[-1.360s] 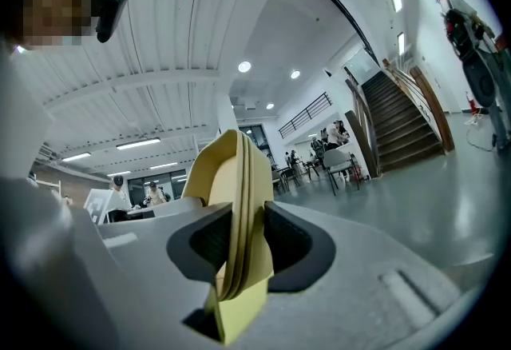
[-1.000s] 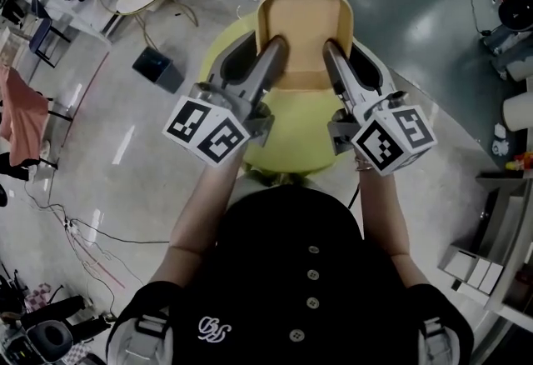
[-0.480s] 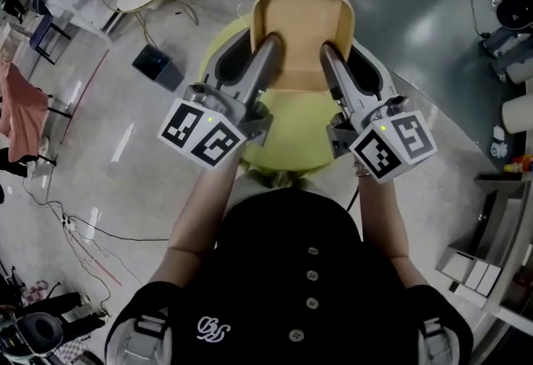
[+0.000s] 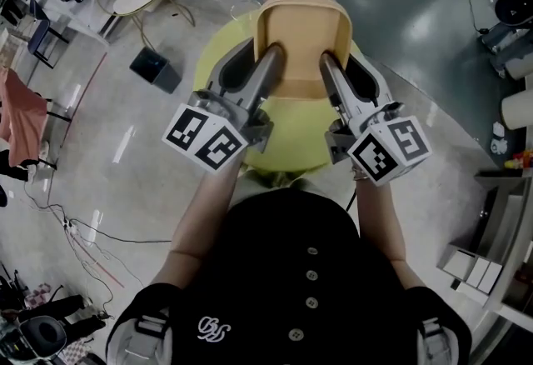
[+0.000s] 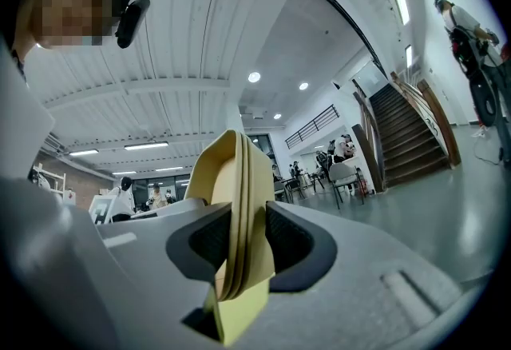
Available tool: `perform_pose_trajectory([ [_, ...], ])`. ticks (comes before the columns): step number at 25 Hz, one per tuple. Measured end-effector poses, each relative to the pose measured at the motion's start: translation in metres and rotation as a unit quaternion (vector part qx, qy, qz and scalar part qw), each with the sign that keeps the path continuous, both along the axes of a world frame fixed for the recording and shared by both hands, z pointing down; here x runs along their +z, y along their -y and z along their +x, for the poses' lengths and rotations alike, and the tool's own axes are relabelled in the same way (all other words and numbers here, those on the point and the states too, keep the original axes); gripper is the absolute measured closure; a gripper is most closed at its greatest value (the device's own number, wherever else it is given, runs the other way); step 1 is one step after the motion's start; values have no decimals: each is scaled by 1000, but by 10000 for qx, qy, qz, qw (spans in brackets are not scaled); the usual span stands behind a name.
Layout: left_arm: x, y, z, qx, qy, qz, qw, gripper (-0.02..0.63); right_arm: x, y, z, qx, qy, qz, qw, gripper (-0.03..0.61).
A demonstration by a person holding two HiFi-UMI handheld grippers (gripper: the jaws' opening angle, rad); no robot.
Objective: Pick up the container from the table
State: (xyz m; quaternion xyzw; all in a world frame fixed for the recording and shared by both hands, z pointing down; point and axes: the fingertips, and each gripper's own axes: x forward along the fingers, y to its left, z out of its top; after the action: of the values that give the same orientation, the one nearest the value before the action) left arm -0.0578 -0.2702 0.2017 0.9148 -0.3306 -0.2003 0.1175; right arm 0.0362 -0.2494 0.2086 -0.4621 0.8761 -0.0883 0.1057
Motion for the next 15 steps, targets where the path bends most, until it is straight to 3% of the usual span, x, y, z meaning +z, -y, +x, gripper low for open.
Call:
perform_pose_trajectory([
  [15, 1, 12, 16, 90, 92, -19, 9999, 491, 1, 11, 15, 110, 85, -2, 9999, 485],
])
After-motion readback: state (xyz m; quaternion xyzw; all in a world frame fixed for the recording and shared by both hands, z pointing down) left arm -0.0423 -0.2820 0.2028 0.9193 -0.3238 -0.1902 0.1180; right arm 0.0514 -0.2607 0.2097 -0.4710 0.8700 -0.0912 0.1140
